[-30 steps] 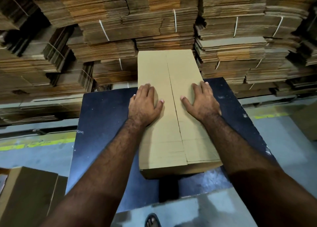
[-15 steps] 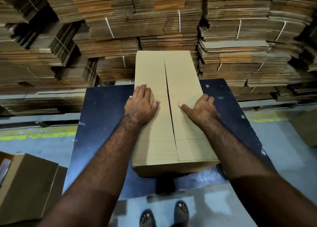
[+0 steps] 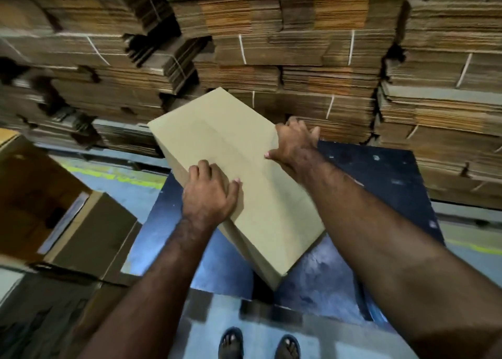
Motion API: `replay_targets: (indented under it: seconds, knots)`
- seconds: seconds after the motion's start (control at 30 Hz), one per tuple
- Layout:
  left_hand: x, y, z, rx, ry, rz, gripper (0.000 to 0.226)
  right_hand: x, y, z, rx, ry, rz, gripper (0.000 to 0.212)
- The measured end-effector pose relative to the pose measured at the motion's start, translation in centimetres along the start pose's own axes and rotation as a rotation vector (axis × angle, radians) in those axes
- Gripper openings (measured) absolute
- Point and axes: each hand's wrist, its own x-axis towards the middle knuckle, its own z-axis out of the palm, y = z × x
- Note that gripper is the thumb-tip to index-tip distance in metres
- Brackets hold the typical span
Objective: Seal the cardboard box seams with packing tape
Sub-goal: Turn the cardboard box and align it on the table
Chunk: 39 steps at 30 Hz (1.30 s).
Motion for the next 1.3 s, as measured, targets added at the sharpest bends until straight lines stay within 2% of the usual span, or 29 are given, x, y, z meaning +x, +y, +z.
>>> replay_targets:
  seconds: [0.07,0.1,0.17,0.23,0.33,0.4,0.5,0.63,0.7,0.77,0.83,0.9,1.03,1.17,1.3]
  knots:
    - [1.2,-0.5,-1.2,0.041,-0.047,-0.008,0.049,-2.8,-1.1,-0.3,0.051,0.064,-0.067,0.075]
    - [2.1,-1.0,-1.7,0.031,-0.088,-0.016,0.048,-5.0,-1.7,0.1,0.118,0.054,-0.127,0.083]
    - [4.1,-2.4,-2.0,-0.029,-0.183,-0.019,0.051,-9.8,-3.0,1.3,0.238,-0.064,-0.232,0.110]
    - [5.7,-3.5,-1.7,-0.055,-0.296,0.068,0.054,-12.9,-3.9,3.2,0.185,-0.154,-0.278,0.125]
    - [7.1,-3.9,-0.7,0.008,-0.468,0.211,0.058,-13.2,-3.7,4.7,0.081,-0.136,-0.322,0.122]
    - [7.5,-3.3,-0.4,0.084,-0.521,0.224,0.059,-12.1,-2.1,4.5,0.029,-0.098,-0.386,0.116]
    - [7.7,-1.1,-0.8,0.167,-0.476,0.272,0.061,-10.7,1.9,3.0,-0.054,-0.196,-0.421,0.112]
    - [6.9,0.9,-1.4,0.117,-0.325,0.363,0.054,-10.8,6.2,0.6,-0.035,-0.367,-0.280,0.110]
    - [6.8,0.0,-1.3,0.000,-0.226,0.380,0.049,-11.1,6.2,0.2,0.052,-0.359,-0.228,0.095]
    - [7.0,-2.0,-0.7,-0.120,-0.175,0.392,0.050,-11.0,4.1,0.2,0.168,-0.232,-0.220,0.073]
    - [7.3,-4.2,0.1,-0.197,-0.218,0.413,0.057,-10.3,0.1,0.7,0.264,-0.083,-0.208,0.066]
    - [7.4,-6.3,0.8,-0.263,-0.296,0.419,0.063,-9.3,-4.9,1.8,0.288,-0.018,-0.204,0.068]
    - [7.0,-9.4,1.3,-0.205,-0.352,0.437,0.080,-7.6,-11.6,4.7,0.230,-0.098,-0.158,0.065]
    - [6.9,-10.7,0.9,-0.104,-0.356,0.342,0.079,-7.1,-10.4,6.0,0.176,-0.102,-0.050,0.068]
    - [7.2,-11.2,1.0,-0.072,-0.354,0.212,0.071,-7.6,-4.1,5.8,0.139,-0.105,0.101,0.069]
